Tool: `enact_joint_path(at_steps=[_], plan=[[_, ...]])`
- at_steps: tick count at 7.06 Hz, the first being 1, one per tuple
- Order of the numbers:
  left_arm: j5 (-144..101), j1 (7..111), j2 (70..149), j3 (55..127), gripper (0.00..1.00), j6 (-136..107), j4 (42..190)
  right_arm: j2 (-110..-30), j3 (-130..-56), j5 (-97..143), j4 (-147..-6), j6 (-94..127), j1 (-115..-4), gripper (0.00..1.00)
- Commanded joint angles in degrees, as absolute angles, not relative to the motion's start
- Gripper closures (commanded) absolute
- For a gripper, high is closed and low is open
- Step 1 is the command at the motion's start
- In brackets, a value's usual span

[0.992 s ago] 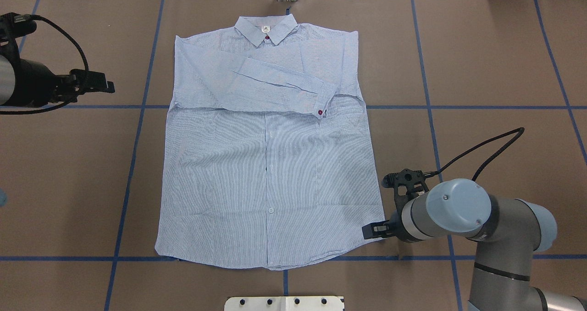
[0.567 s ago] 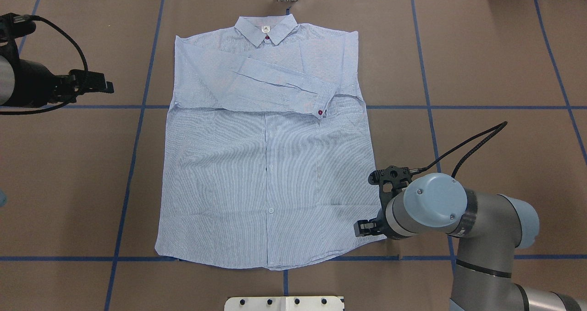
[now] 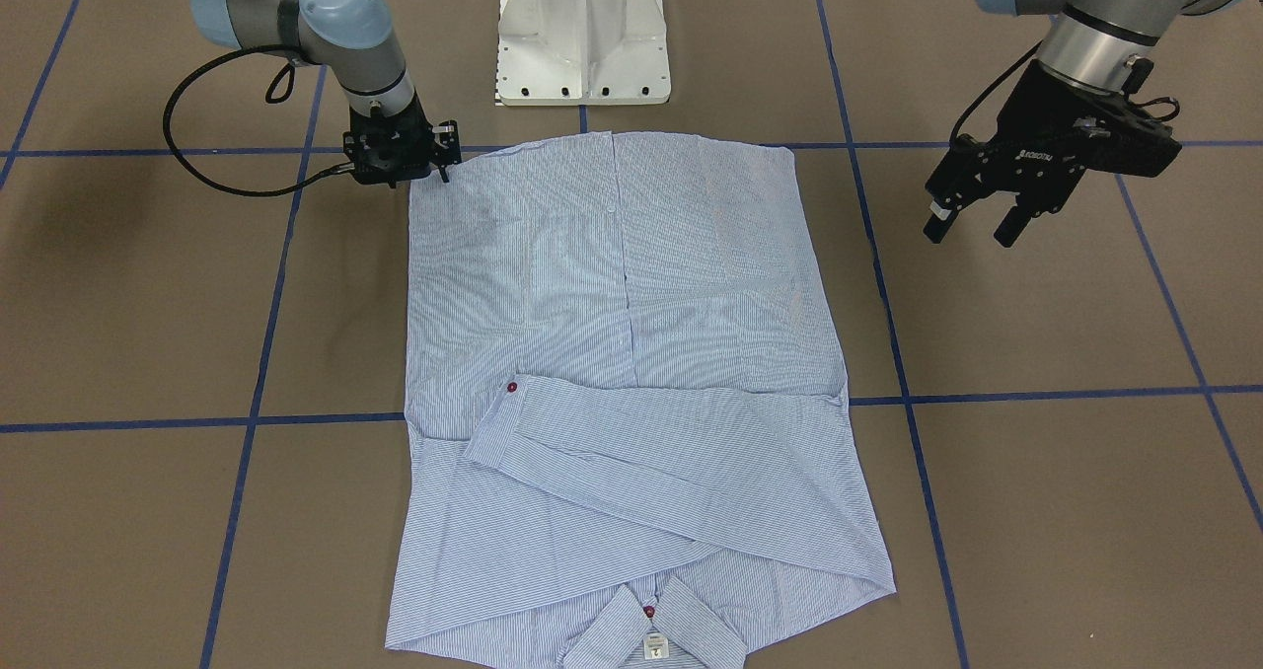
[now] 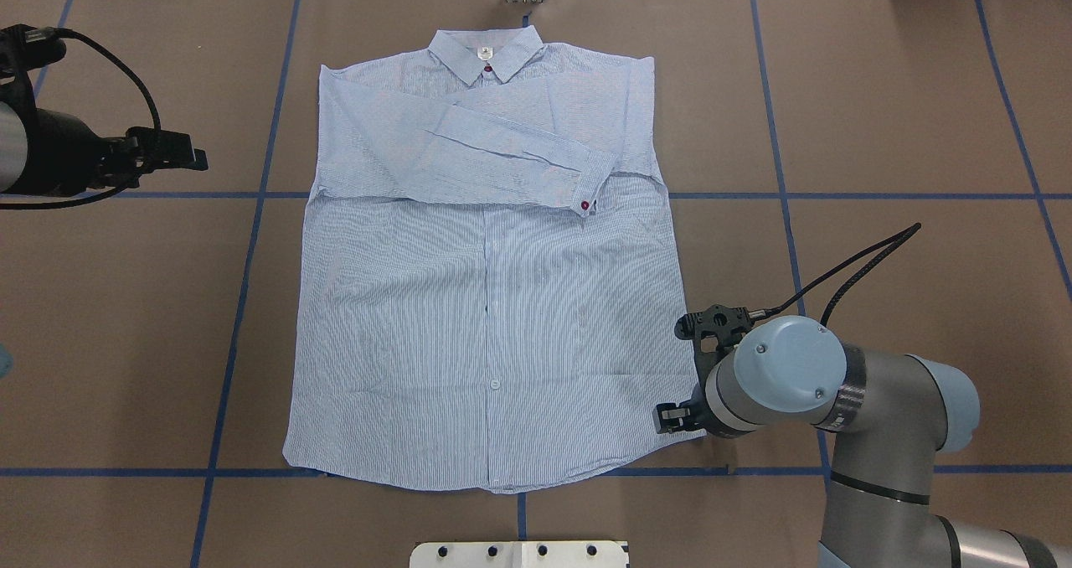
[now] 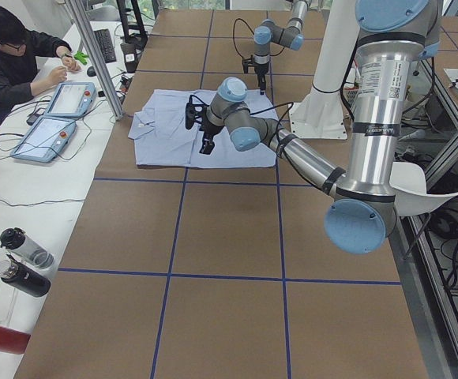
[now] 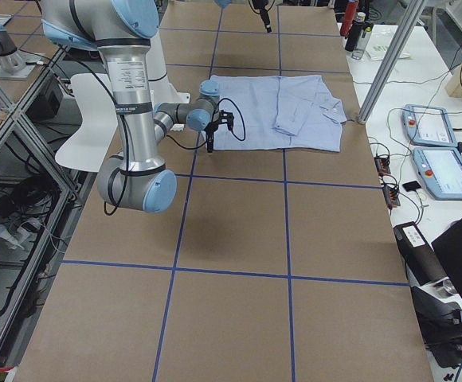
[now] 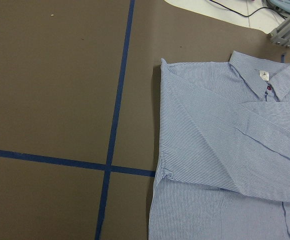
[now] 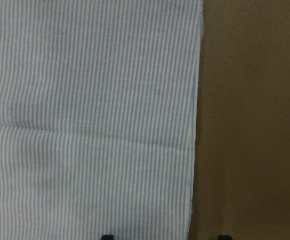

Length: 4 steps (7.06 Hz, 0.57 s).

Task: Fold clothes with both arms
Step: 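Lower the right gripper onto the hem corner nearest it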

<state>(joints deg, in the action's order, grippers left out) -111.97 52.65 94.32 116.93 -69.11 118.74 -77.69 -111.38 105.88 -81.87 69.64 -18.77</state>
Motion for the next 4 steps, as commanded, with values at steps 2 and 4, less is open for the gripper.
enact_joint_path(at_steps=[2,4], plan=[[-111.97,52.56,94.39,116.81,0.00,-69.17,118.65,-77.52,-110.92,106.00,-82.09,69.87,-18.28,0.47],[-111.97,52.56,94.39,116.81,0.00,-69.08,118.65,-77.70,-111.00,106.26,-82.00,69.79,-18.37,0.79]])
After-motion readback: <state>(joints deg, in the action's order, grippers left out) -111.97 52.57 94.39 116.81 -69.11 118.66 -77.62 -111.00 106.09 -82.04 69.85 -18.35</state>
